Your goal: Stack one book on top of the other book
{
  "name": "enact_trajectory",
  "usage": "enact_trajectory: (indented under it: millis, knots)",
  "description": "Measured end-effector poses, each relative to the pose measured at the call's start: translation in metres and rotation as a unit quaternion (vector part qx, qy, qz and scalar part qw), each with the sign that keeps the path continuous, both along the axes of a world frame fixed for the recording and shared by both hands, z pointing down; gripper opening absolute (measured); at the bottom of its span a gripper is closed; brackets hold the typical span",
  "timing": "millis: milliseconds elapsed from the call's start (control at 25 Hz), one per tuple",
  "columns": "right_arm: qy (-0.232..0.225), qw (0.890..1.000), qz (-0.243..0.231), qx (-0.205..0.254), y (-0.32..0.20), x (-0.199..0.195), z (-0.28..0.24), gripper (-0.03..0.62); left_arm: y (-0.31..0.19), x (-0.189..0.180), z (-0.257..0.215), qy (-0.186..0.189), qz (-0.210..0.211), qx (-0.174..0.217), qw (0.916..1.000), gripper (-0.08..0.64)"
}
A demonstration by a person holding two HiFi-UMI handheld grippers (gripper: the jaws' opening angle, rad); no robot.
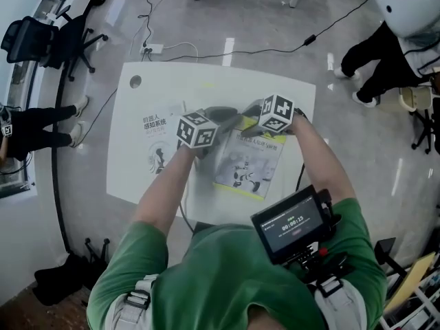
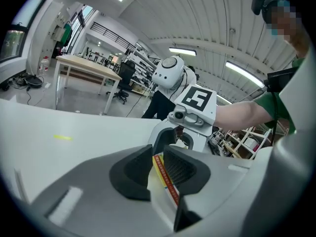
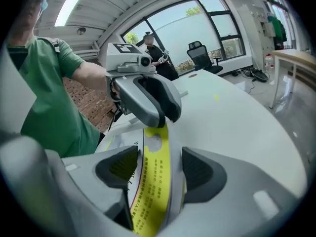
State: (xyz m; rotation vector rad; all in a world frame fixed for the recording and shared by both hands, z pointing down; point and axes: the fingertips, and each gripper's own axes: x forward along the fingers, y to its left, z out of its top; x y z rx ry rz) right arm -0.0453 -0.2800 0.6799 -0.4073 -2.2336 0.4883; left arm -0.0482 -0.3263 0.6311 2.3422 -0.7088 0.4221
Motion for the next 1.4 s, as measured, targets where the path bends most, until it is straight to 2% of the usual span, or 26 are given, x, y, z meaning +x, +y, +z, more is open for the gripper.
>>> enact_trajectory:
  millis: [120,280,440,560,720,880,1040,1400]
  knots:
    - [0.006,1.000,-0.013,-0.001,0.004,0.001,-0.001,0.270,0.004,0.002,-0.001,-0.005,0.007,0.002,1.0000,0.071]
    - [0.000,1.000,-0.018,0.018,0.006,0.003,-0.006,0.223,0.012,-0.002,-0.002,-0.008,0.015,0.008,0.9998,0.085]
    - [-0.011,0.999,-0.011,0.033,0.006,0.004,-0.011,0.210,0.037,-0.005,0.005,-0.025,0.054,0.003,0.9982,0.176]
    - [-0.020,0.999,-0.007,0.045,0.006,0.004,-0.017,0.201,0.059,-0.007,0.013,-0.038,0.076,-0.007,0.9963,0.202]
    - [-0.025,0.998,0.000,0.062,0.005,0.005,-0.024,0.198,0.074,-0.003,0.018,-0.030,0.081,-0.018,0.9961,0.204]
    - [-0.032,0.996,-0.001,0.082,0.005,0.004,-0.030,0.197,0.083,0.011,0.025,-0.038,0.106,-0.019,0.9935,0.202]
    - [-0.033,0.995,0.000,0.097,0.009,0.006,-0.036,0.196,0.087,0.022,0.023,-0.041,0.116,-0.013,0.9923,0.160]
    - [-0.039,0.996,0.046,0.067,0.006,0.019,-0.034,0.215,0.088,0.026,0.015,-0.039,0.118,0.009,0.9922,0.146]
